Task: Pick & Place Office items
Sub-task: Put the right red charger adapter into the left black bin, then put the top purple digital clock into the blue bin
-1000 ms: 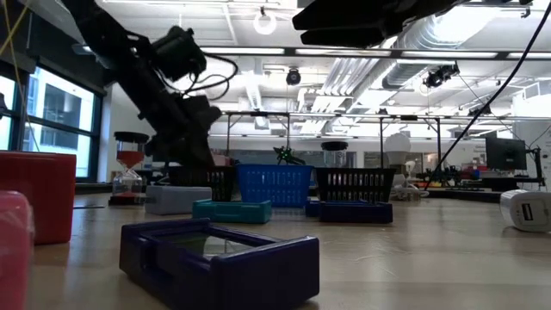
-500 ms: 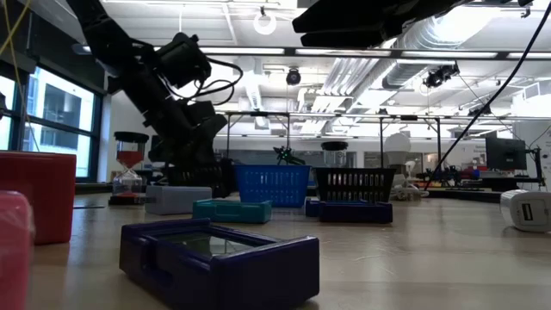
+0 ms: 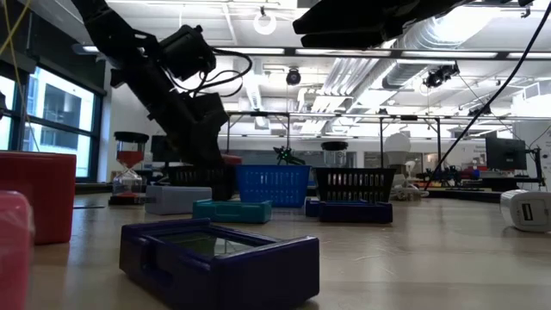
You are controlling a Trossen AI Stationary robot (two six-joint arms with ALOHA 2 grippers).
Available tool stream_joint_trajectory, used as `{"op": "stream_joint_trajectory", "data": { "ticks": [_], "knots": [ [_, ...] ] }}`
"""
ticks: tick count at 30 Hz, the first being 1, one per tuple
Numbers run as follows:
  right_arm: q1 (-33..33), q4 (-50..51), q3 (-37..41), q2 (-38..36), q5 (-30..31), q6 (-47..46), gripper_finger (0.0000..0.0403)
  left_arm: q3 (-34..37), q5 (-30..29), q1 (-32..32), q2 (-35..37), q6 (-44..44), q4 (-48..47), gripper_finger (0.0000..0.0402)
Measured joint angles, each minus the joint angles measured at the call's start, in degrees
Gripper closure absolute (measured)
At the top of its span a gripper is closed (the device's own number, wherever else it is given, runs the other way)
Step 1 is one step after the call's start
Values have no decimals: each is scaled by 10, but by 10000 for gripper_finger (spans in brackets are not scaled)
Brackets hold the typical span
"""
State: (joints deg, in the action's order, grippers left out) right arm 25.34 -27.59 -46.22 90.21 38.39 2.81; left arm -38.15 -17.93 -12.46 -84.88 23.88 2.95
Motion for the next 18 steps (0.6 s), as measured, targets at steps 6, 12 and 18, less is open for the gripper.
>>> {"op": "stream_joint_trajectory", "data": {
  "ticks": [6,12,18],
  "knots": [
    [0,0,0,0,0,0,89,0,-1,0,0,0,3,253],
    [0,0,0,0,0,0,89,-1,-1,0,2,-1,12,250],
    [0,0,0,0,0,0,89,-13,1,11,53,-47,13,249]
  ]
}}
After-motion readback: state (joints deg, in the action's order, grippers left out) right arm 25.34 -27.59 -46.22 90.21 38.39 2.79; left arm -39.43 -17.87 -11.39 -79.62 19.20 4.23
